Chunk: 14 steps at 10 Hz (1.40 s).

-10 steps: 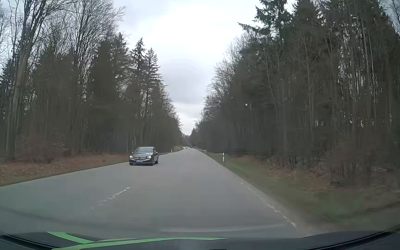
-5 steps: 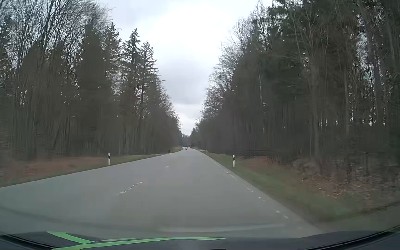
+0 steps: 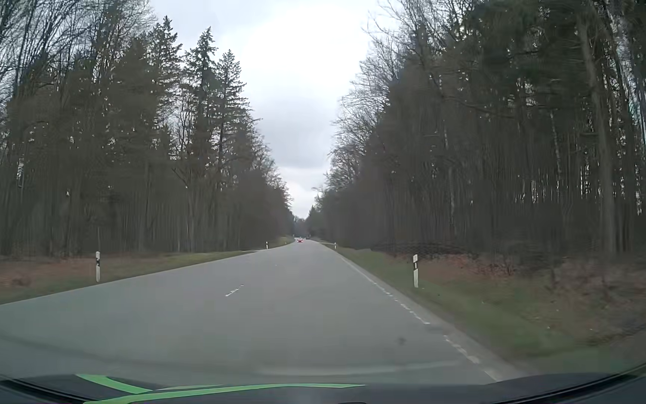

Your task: Follow the waypoints while adhering to traffic rules and regulations

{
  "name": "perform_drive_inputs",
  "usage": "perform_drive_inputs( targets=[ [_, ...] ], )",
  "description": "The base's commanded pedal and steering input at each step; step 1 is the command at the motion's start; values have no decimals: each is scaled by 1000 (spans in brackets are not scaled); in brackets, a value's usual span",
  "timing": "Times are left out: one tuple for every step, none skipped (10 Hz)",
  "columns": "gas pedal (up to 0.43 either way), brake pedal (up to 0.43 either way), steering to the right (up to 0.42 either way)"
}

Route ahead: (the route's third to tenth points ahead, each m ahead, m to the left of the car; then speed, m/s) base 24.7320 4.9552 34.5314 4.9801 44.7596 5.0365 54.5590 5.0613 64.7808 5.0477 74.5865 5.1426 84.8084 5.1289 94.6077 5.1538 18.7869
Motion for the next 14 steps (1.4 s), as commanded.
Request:
perform_drive_inputs(
  targets=[
    [177, 0, 2],
    [177, 0, 2],
    [177, 0, 2],
    [189, 0, 2],
    [189, 0, 2],
    [189, 0, 2],
    [189, 0, 2],
    [189, 0, 2],
    [189, 0, 2],
    [189, 0, 2],
    [189, 0, 2],
    [189, 0, 2],
    [189, 0, 2],
    [189, 0, 2]
  ],
)
